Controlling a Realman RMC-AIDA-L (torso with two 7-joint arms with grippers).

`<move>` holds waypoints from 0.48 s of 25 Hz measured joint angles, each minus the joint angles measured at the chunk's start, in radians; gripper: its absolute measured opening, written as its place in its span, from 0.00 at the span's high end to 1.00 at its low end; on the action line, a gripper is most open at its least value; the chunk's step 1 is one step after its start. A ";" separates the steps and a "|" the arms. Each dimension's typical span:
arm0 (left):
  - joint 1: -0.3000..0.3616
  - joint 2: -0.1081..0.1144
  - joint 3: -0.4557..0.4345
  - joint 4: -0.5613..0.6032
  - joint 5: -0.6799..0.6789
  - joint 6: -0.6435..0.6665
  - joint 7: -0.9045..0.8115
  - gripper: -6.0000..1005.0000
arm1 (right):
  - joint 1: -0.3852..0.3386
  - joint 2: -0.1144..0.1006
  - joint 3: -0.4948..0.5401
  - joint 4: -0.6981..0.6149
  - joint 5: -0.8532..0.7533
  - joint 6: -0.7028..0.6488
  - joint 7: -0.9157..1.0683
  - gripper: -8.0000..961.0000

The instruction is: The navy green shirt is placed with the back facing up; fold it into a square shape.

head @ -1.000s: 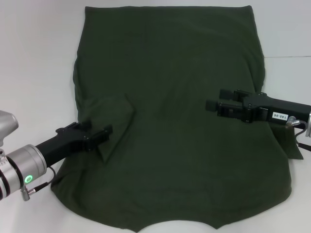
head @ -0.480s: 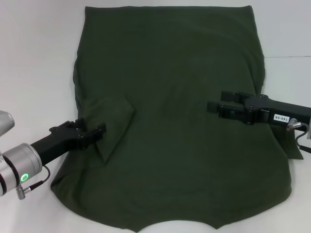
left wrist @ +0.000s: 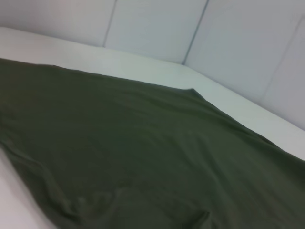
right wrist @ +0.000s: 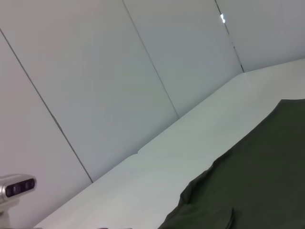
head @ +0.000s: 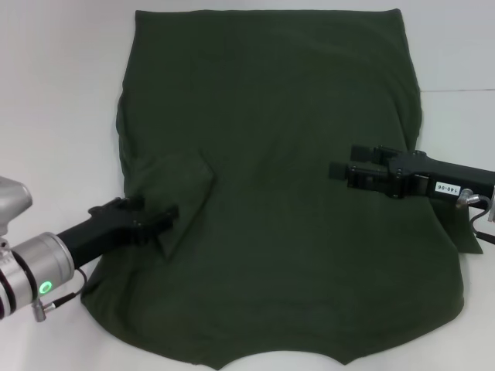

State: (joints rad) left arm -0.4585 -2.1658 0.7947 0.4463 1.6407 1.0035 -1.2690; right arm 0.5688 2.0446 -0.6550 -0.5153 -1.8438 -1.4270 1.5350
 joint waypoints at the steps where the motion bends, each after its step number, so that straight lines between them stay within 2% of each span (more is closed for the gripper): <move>1: 0.000 0.000 0.016 -0.001 0.000 0.000 -0.002 0.24 | 0.000 0.000 0.000 0.000 0.000 0.000 0.000 0.07; 8: -0.005 0.000 0.089 0.000 0.001 0.020 -0.004 0.24 | -0.001 0.000 0.000 0.000 0.000 -0.001 0.000 0.07; 12: -0.005 0.001 0.096 0.006 0.001 0.095 -0.004 0.24 | -0.001 0.000 0.000 0.000 0.000 -0.001 -0.001 0.07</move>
State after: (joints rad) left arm -0.4634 -2.1649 0.8907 0.4519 1.6419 1.0987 -1.2731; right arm 0.5675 2.0446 -0.6550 -0.5154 -1.8438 -1.4282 1.5345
